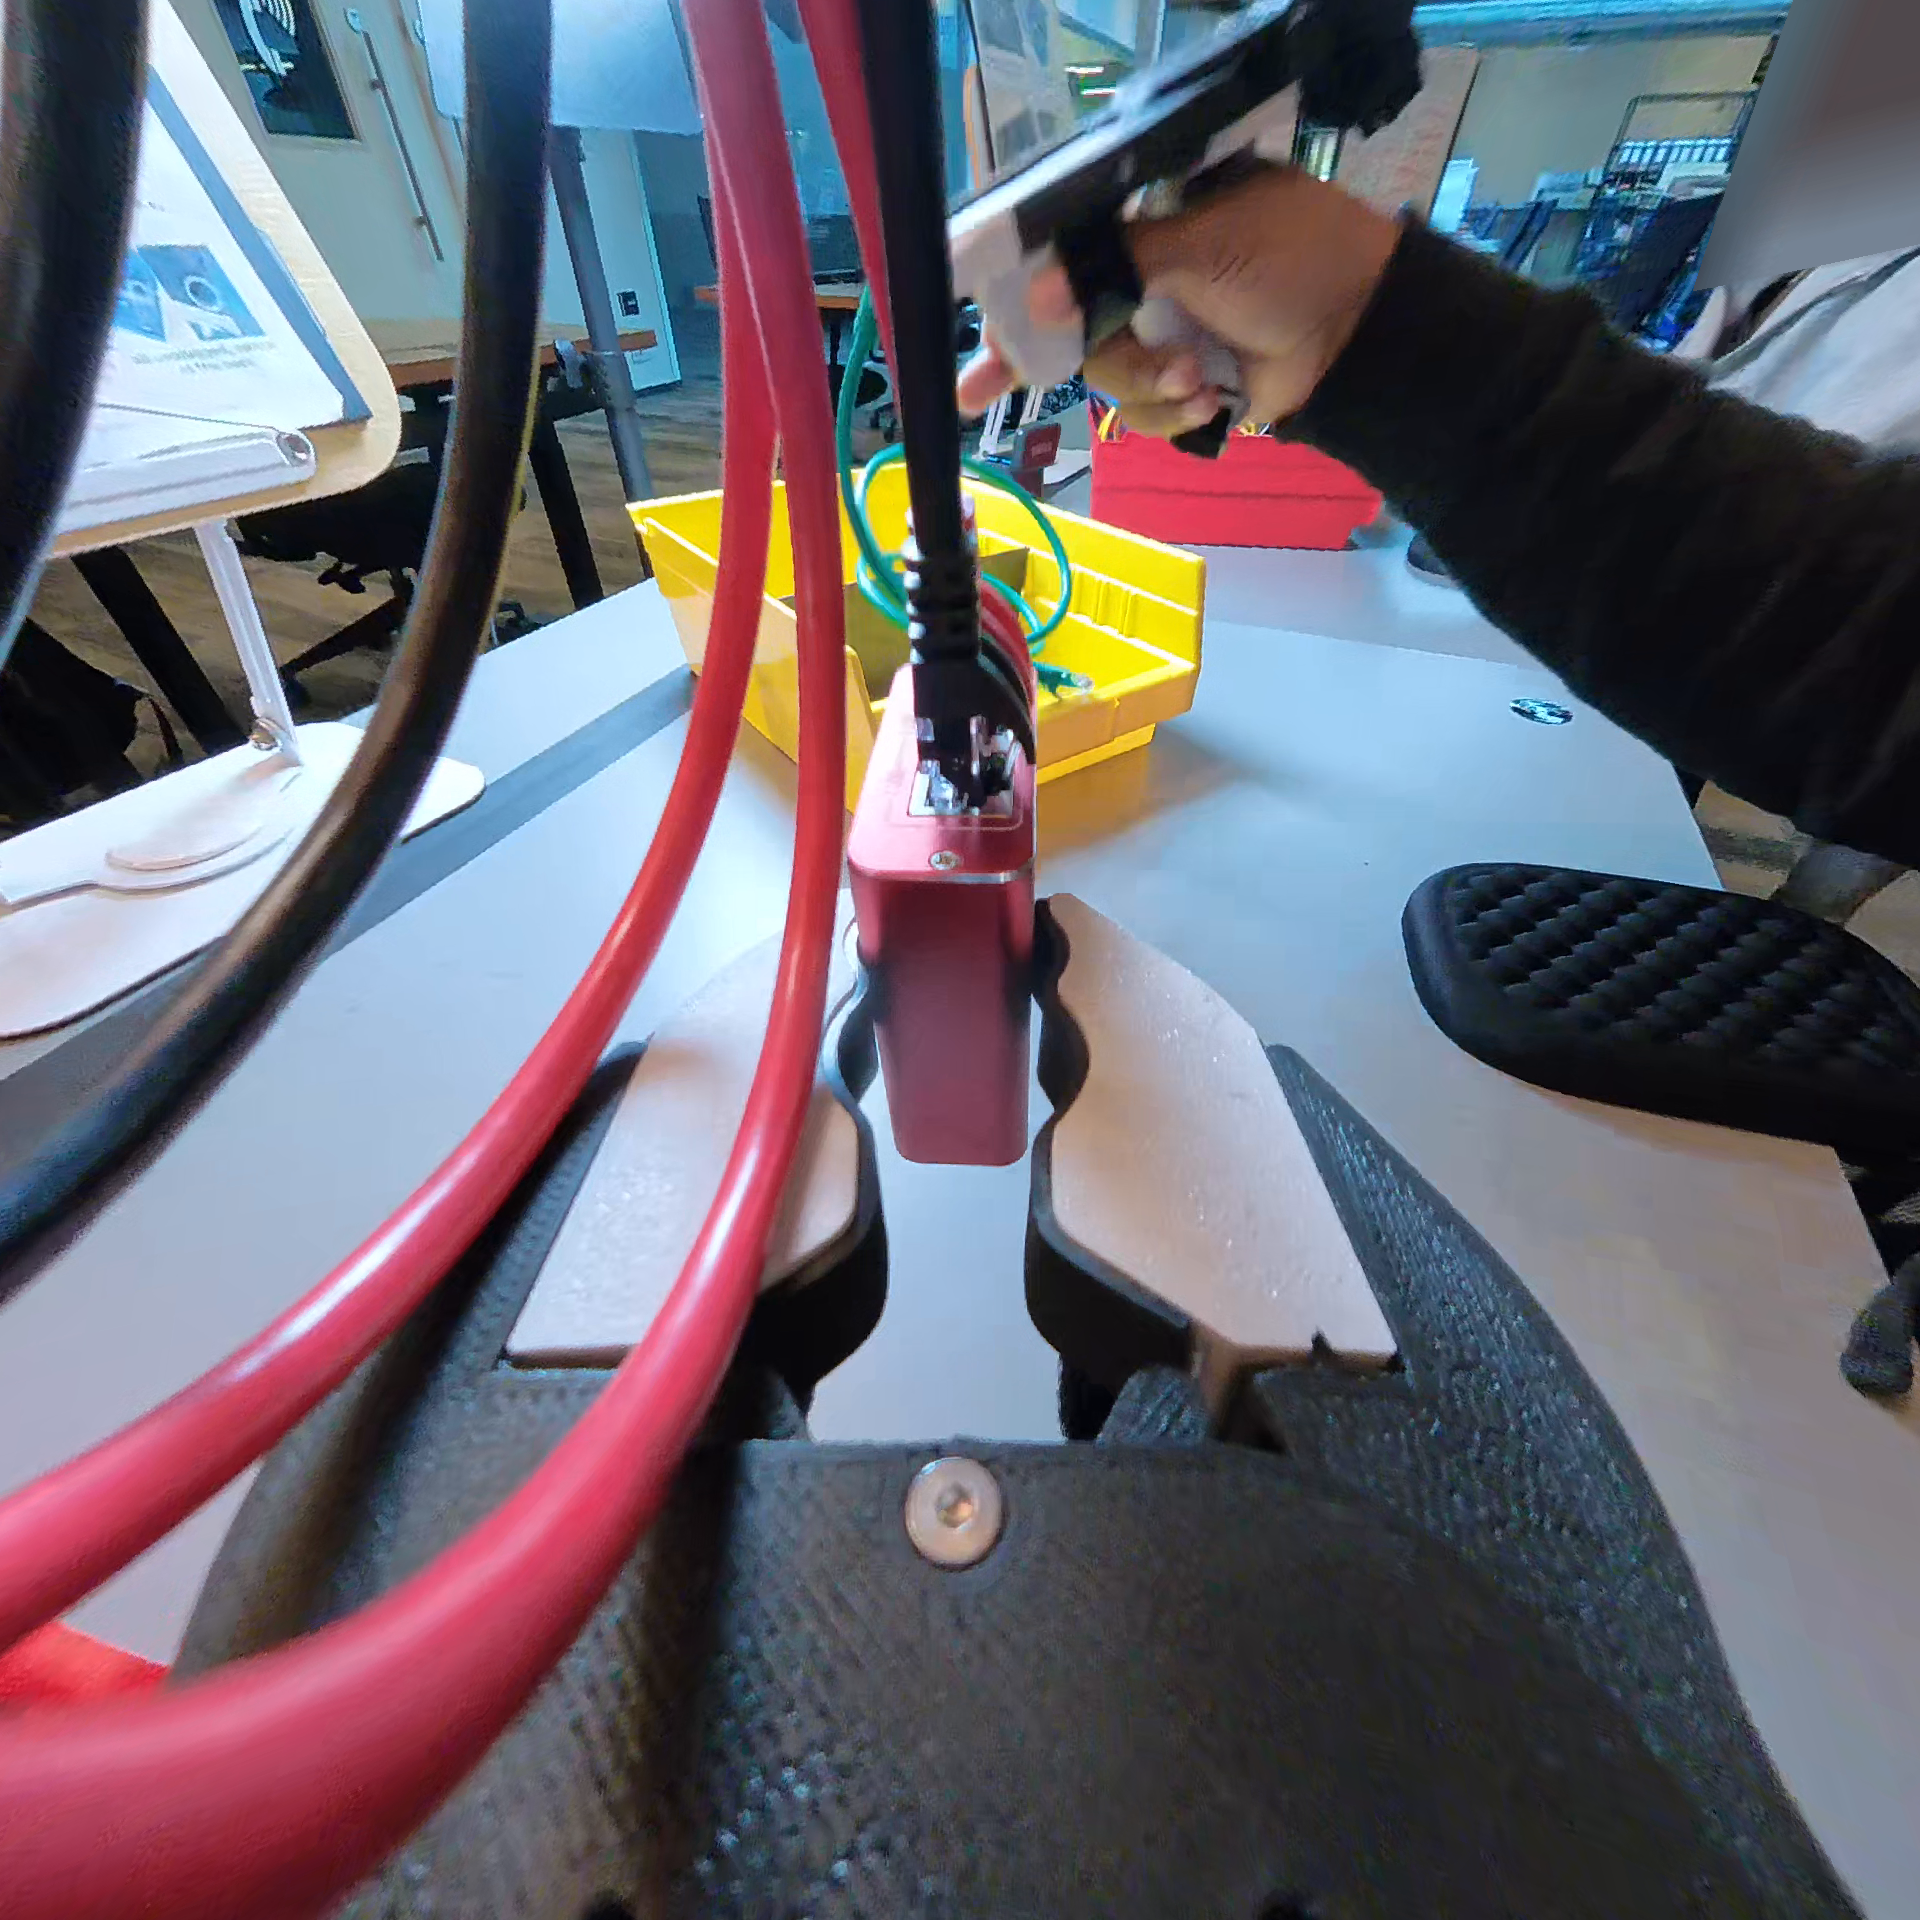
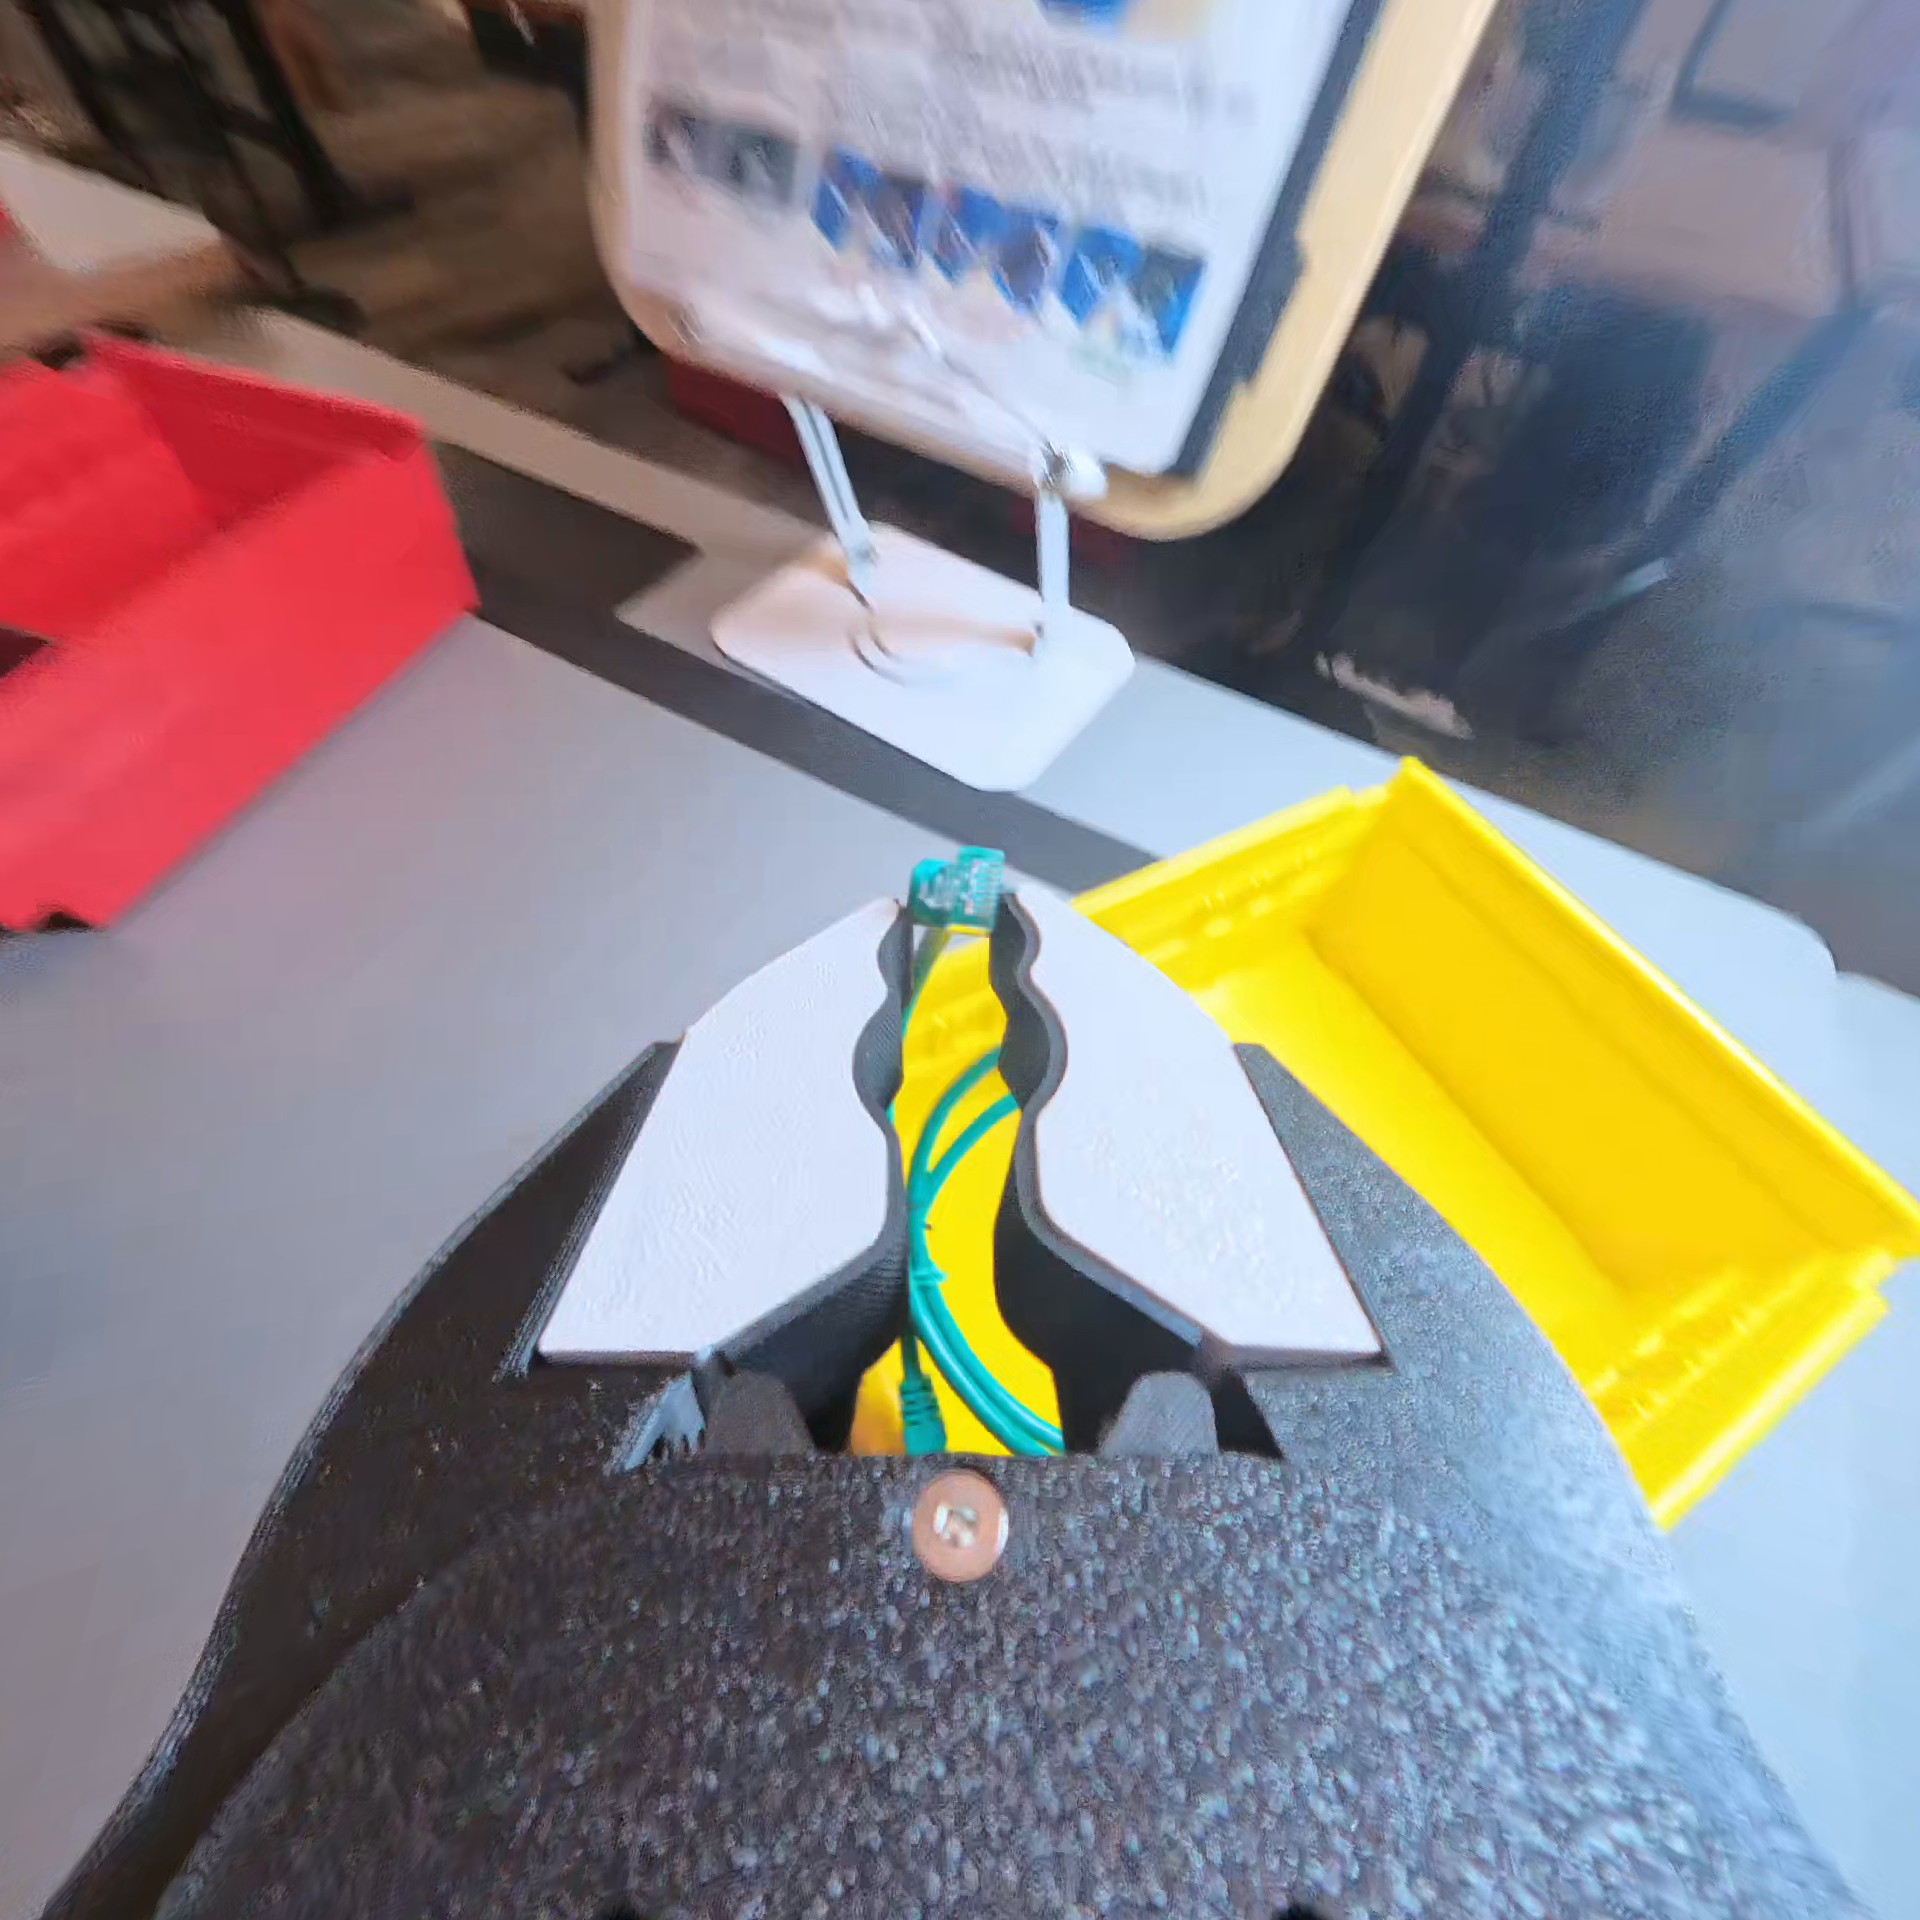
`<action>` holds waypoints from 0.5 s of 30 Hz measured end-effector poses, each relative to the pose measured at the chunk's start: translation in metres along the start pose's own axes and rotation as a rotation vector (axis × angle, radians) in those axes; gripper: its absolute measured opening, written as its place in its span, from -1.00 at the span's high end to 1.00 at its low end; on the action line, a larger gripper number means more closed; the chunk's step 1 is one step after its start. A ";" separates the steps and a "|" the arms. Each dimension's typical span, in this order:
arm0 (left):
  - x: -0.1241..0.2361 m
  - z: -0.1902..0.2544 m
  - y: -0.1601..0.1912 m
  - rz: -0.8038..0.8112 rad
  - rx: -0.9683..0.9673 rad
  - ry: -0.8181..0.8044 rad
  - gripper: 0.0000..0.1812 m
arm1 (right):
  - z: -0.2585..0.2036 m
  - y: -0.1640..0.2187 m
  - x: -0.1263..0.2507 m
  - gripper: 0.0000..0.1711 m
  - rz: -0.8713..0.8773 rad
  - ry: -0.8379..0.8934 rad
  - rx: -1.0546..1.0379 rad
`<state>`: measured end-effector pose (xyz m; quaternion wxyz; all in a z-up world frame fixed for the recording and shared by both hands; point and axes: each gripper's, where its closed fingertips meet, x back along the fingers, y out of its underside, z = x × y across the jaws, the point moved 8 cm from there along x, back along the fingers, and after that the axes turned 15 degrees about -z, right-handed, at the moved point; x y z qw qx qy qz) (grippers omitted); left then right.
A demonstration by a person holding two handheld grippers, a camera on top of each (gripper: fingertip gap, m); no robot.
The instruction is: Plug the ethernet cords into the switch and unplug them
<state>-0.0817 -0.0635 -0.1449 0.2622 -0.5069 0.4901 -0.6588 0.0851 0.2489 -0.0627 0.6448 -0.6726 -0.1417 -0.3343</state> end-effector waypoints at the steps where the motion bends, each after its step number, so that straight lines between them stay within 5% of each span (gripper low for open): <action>1: 0.000 -0.001 0.001 -0.003 0.004 0.000 0.70 | 0.008 0.010 -0.014 0.84 -0.059 0.014 -0.006; 5: -0.002 -0.005 0.005 -0.020 0.024 -0.005 0.70 | 0.015 0.037 -0.045 0.81 -0.178 0.095 0.034; 6: -0.003 -0.007 0.007 -0.026 0.037 -0.002 0.70 | 0.015 0.039 -0.045 0.67 -0.175 0.137 0.050; 9: -0.008 -0.010 0.011 -0.065 0.106 0.056 0.70 | 0.003 0.029 -0.027 0.36 -0.054 0.216 0.060; 11: -0.012 -0.012 0.015 -0.101 0.154 0.098 0.70 | -0.017 0.019 -0.007 0.35 0.058 0.217 0.090; 15: -0.024 -0.009 0.026 -0.231 0.183 0.203 0.70 | -0.097 0.017 0.002 0.50 0.176 -0.179 0.230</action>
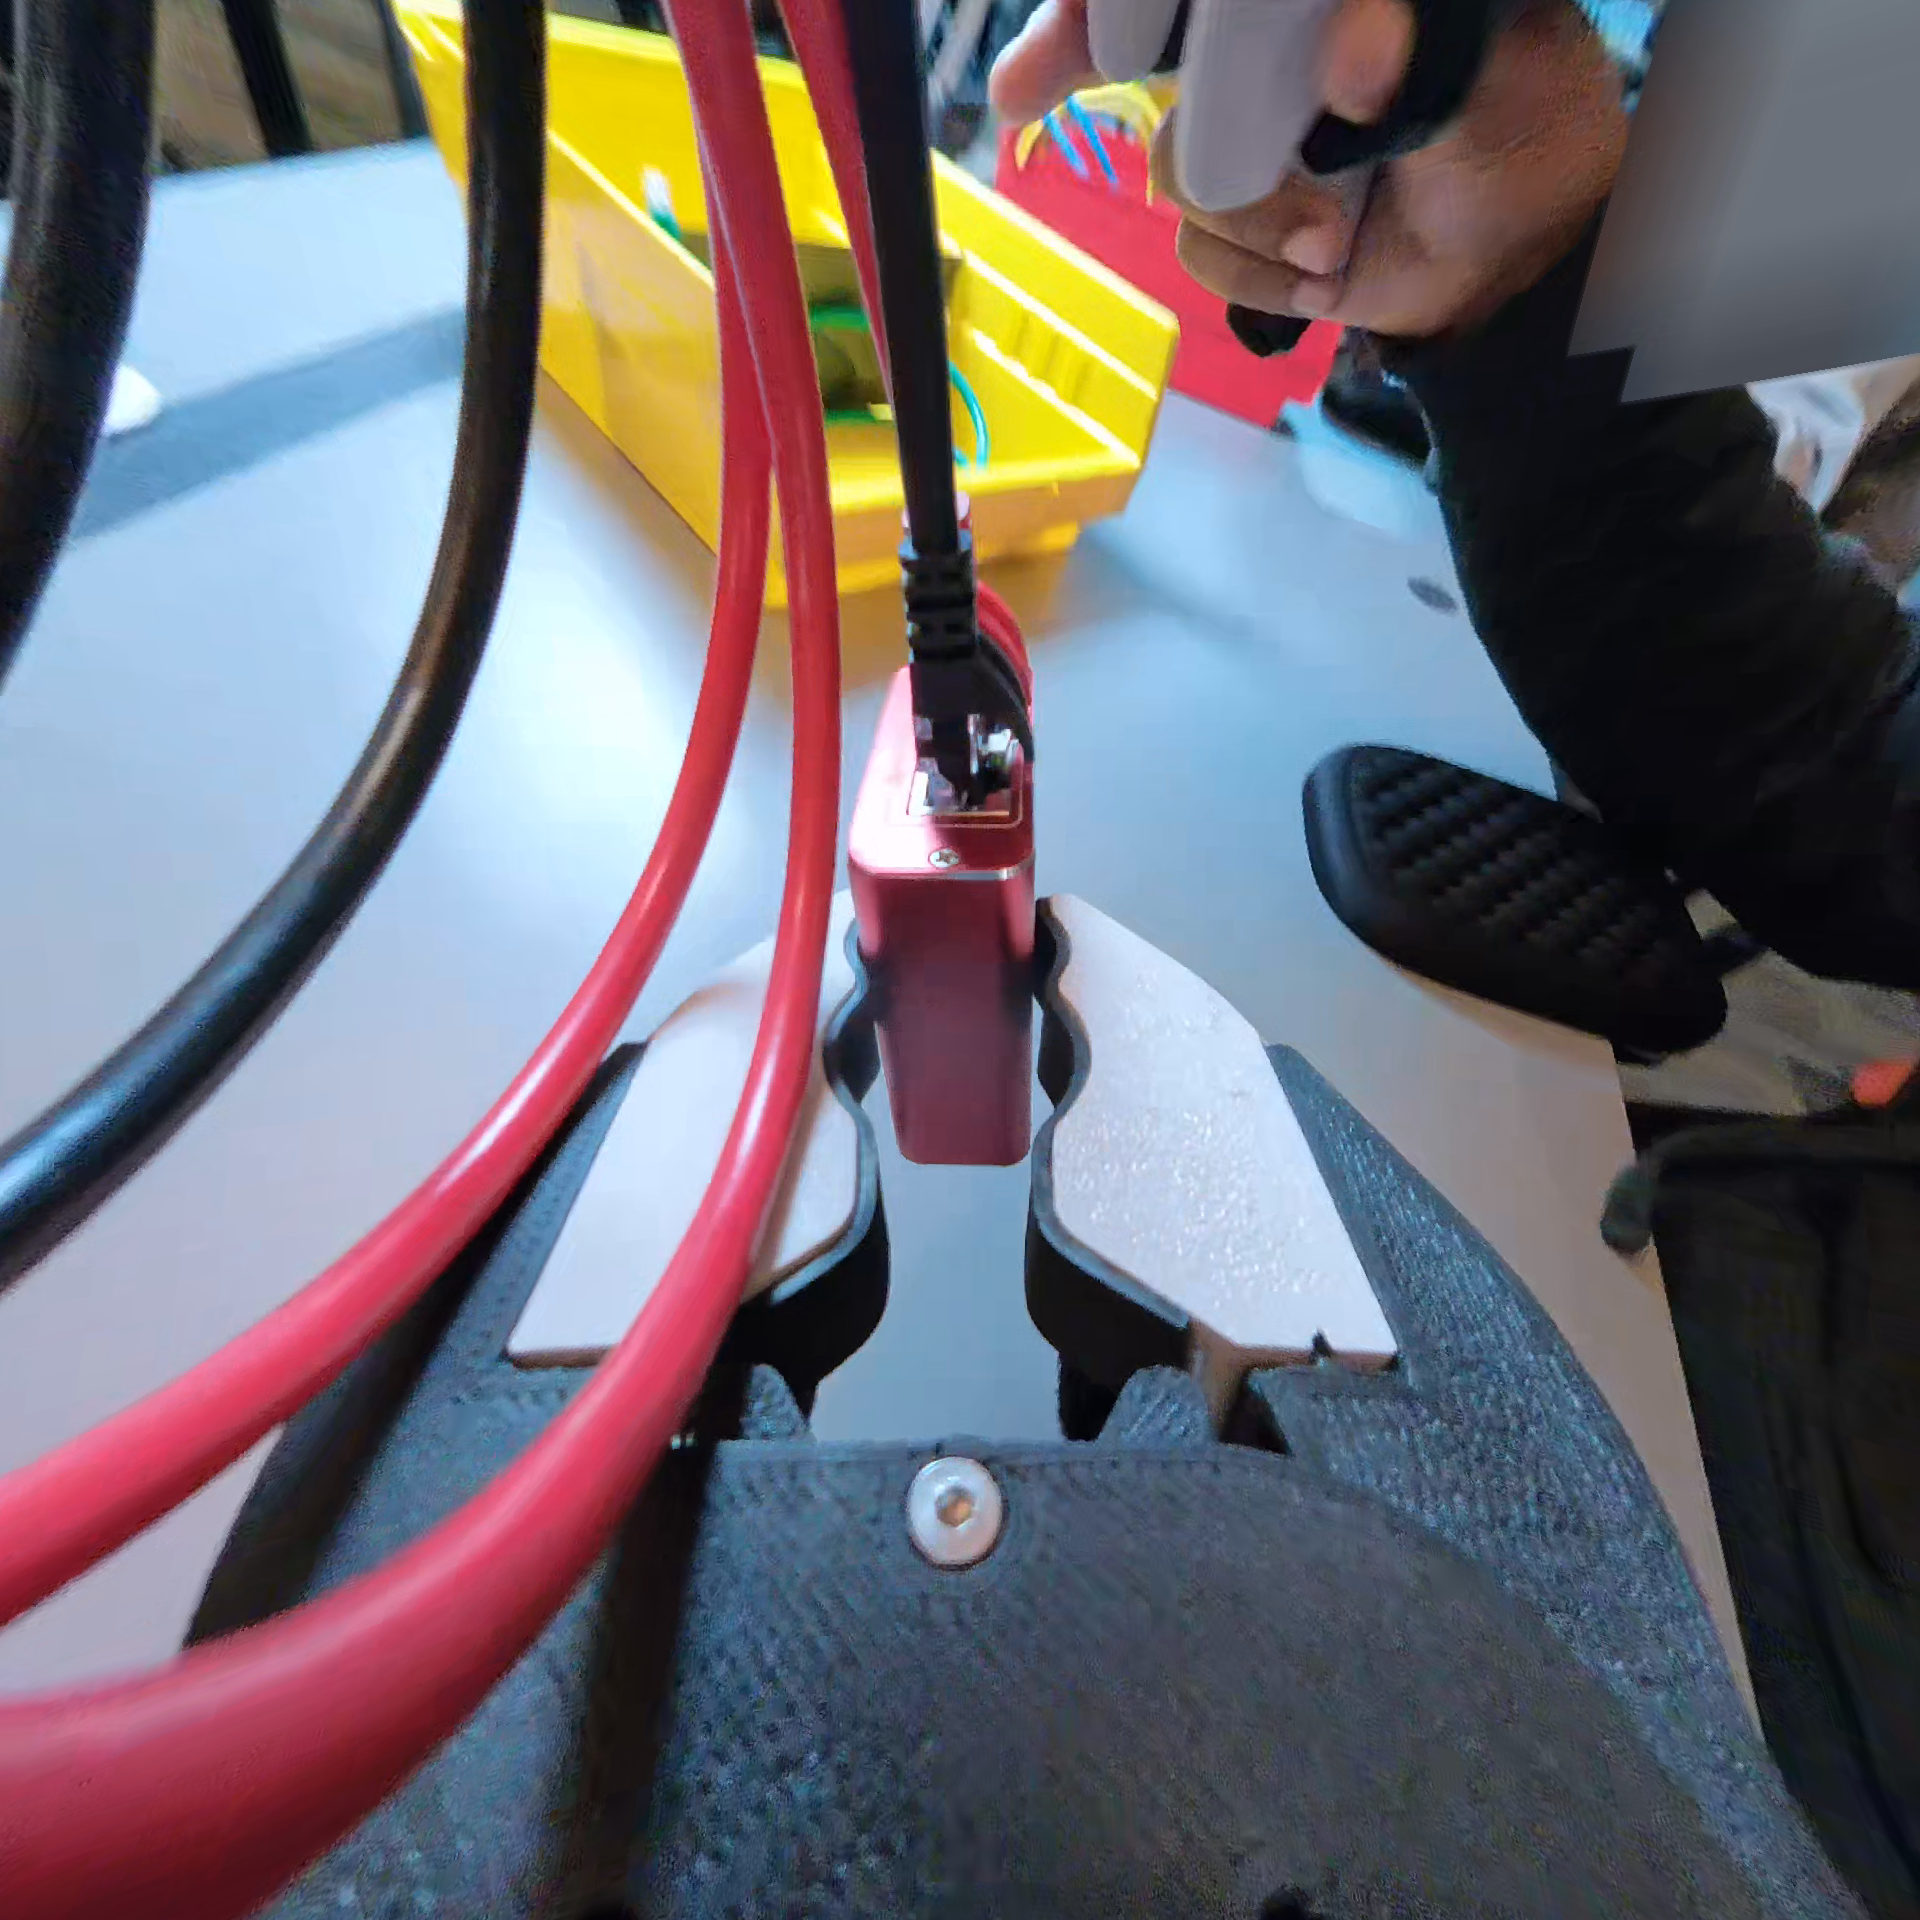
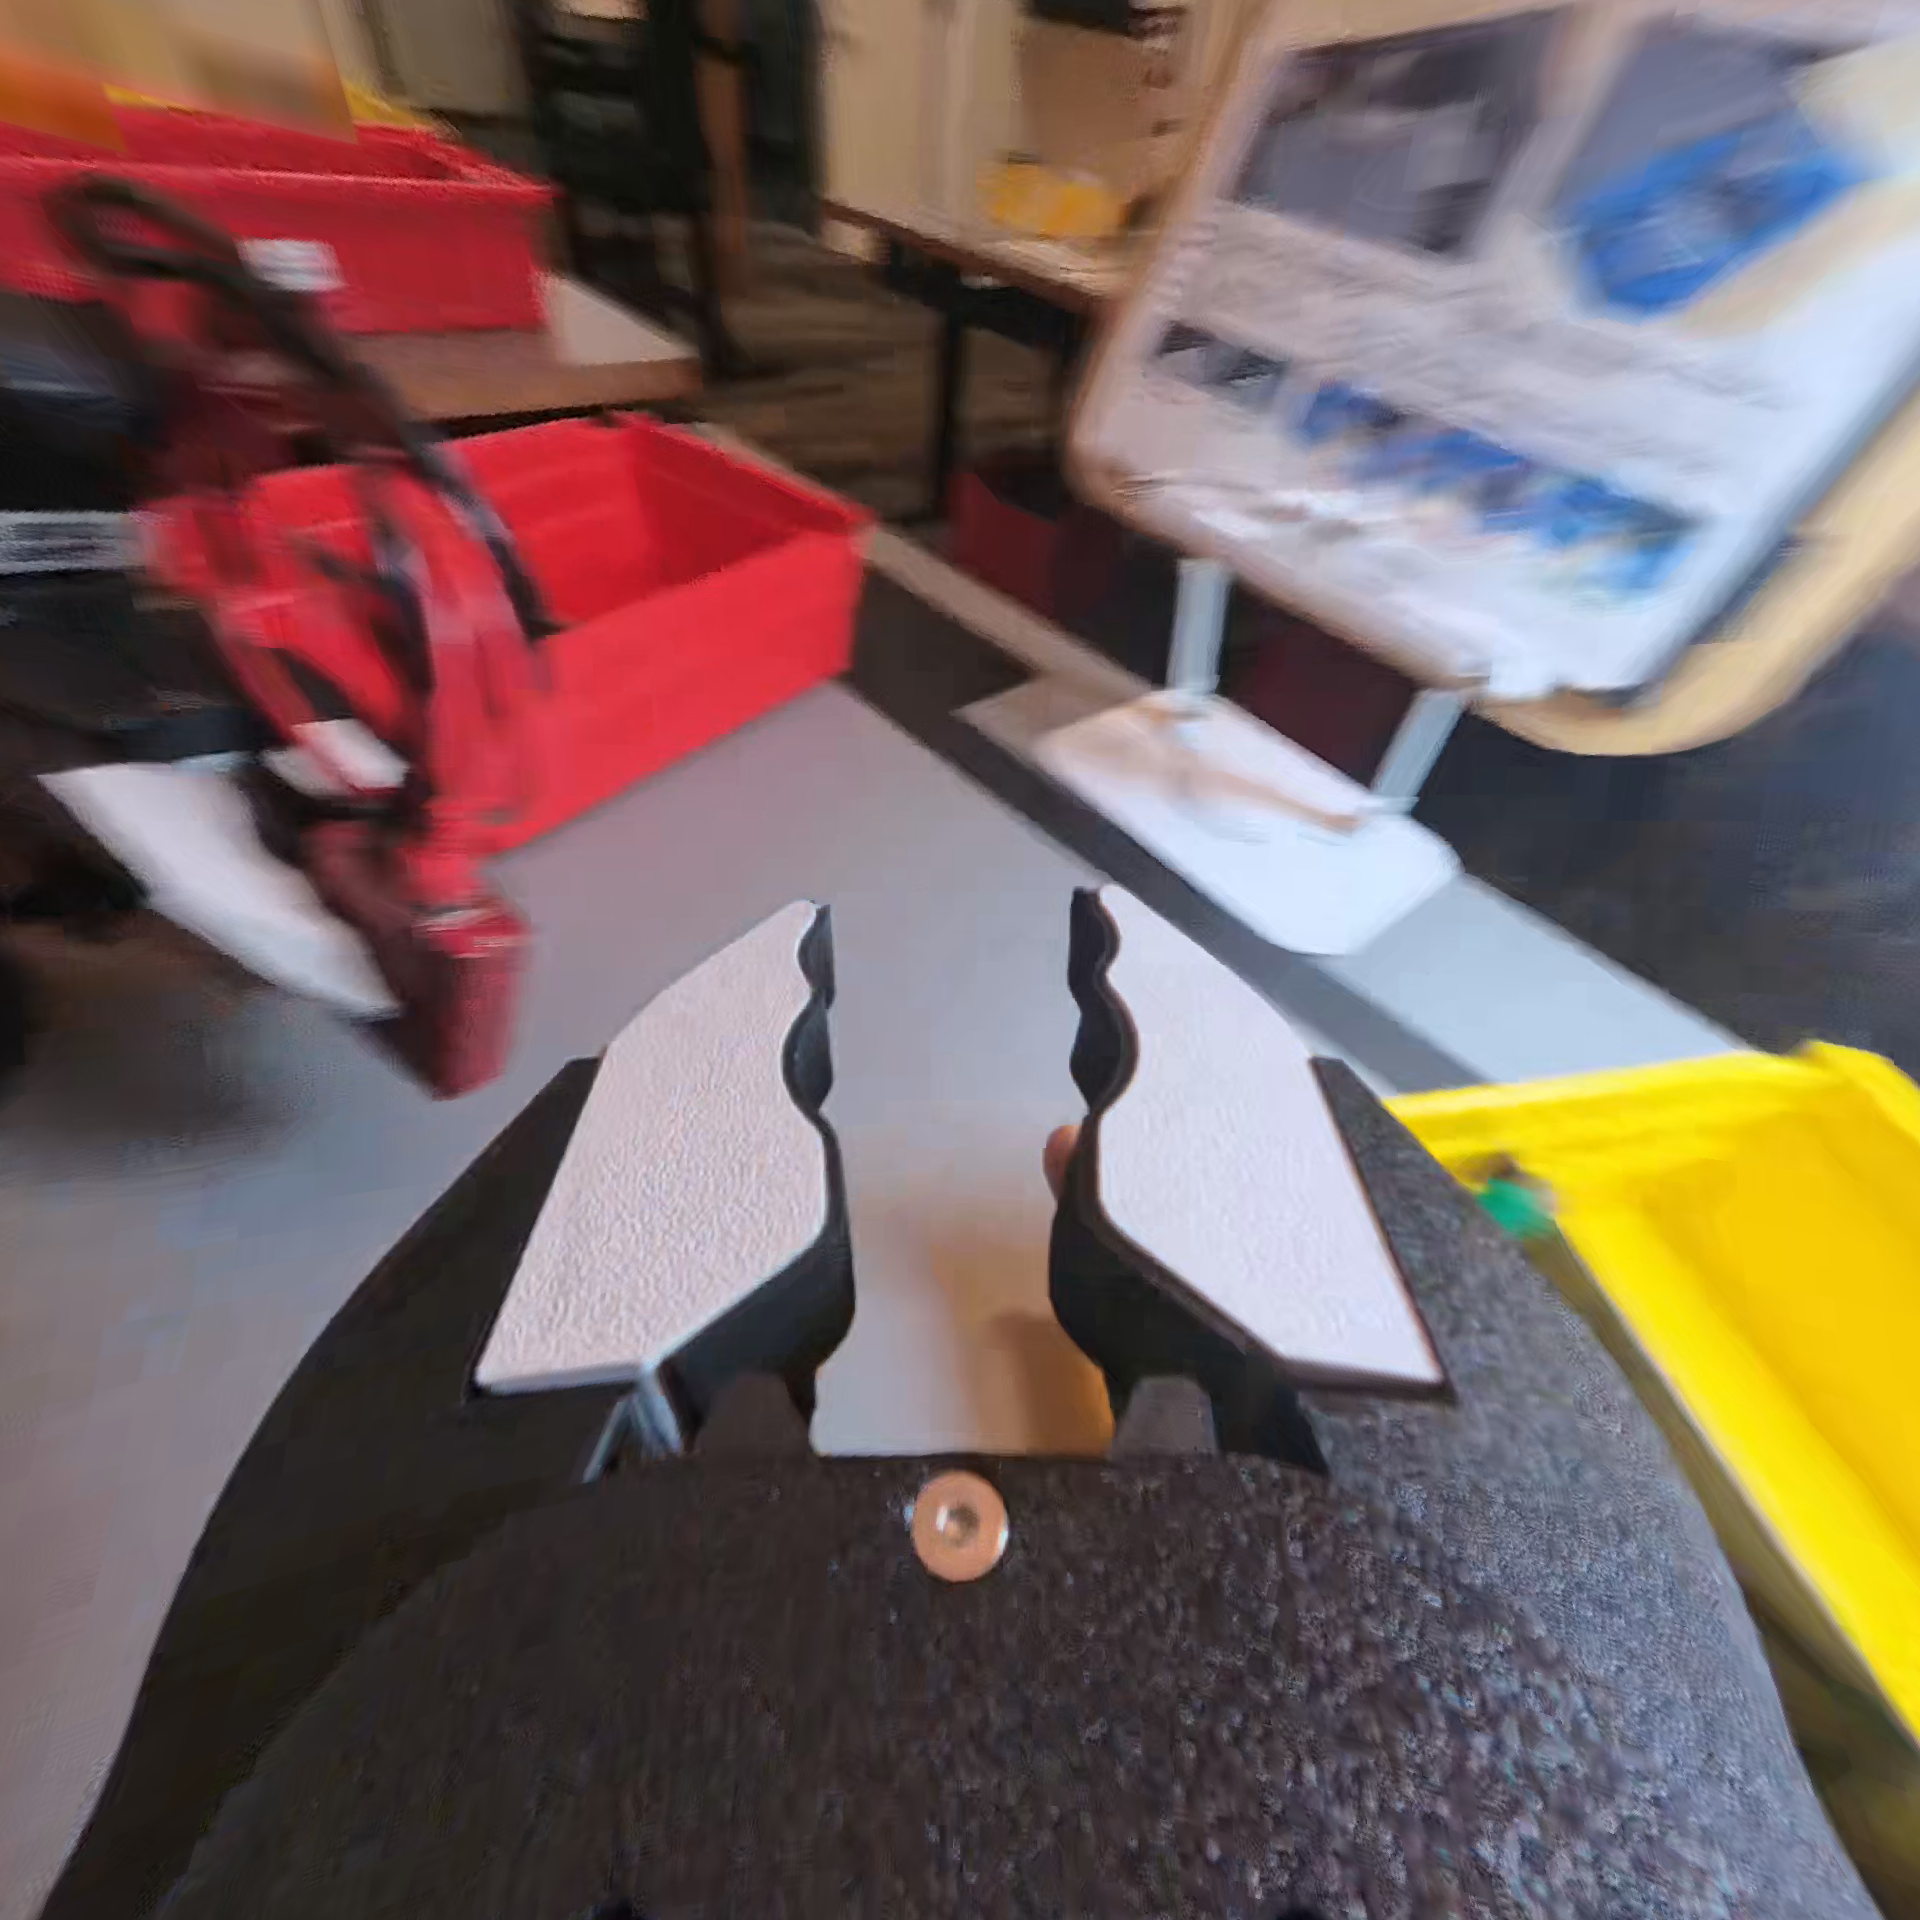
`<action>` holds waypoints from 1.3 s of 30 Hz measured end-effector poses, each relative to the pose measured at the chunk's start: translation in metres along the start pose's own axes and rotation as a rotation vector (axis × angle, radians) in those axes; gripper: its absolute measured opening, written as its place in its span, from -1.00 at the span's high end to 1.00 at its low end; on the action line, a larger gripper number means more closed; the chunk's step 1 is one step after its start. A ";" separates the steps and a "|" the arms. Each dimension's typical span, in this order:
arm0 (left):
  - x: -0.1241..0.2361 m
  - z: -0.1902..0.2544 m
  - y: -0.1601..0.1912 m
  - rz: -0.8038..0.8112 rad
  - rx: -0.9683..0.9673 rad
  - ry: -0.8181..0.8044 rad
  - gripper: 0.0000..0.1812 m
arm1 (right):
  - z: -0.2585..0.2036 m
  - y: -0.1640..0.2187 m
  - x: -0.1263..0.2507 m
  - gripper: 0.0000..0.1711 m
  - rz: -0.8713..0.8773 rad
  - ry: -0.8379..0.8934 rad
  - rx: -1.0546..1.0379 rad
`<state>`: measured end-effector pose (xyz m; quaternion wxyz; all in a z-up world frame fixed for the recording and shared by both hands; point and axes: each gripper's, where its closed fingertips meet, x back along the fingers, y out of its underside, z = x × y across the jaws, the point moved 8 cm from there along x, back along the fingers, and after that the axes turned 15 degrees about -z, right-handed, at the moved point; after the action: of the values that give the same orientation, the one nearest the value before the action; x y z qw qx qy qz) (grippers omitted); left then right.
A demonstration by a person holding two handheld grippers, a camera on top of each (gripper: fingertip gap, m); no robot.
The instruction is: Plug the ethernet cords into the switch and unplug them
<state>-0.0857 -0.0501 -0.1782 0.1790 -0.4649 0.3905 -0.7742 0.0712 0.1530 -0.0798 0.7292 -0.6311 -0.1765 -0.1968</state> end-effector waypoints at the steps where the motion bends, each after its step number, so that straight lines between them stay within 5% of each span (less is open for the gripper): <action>1: -0.004 0.002 0.003 -0.046 -0.011 0.027 0.70 | -0.023 0.003 -0.011 0.45 -0.030 -0.152 0.019; 6: -0.019 0.016 0.014 -0.217 -0.095 0.095 0.70 | -0.103 0.039 -0.068 0.42 -0.204 -0.605 0.067; 9: -0.020 0.020 0.015 -0.249 -0.125 0.107 0.70 | -0.123 0.053 -0.082 0.64 -0.249 -0.724 0.129; 12: -0.013 0.020 0.015 -0.208 -0.151 0.170 0.71 | -0.126 0.052 -0.081 0.68 -0.179 -0.759 0.153; 17: 0.012 0.022 -0.002 0.099 -0.154 0.263 0.70 | -0.118 0.034 -0.062 0.69 0.105 -0.797 0.060; 24: 0.014 0.036 -0.018 0.392 -0.101 0.294 0.47 | -0.109 0.011 -0.034 0.69 0.572 -0.860 -0.176; 34: 0.002 0.039 -0.022 0.398 -0.044 0.290 0.52 | -0.109 0.012 -0.035 0.69 0.558 -0.812 -0.167; 36: 0.002 0.043 -0.025 0.418 -0.079 0.265 0.70 | -0.113 0.013 -0.038 0.69 0.539 -0.807 -0.152; 39: 0.009 0.042 -0.026 0.312 -0.136 0.204 0.69 | -0.113 0.014 -0.039 0.69 0.470 -0.787 -0.109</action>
<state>-0.0518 -0.0579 -0.1416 0.2246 -0.3288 0.5255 -0.7519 0.0460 0.0458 -0.1272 0.5974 -0.7181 -0.2815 0.2195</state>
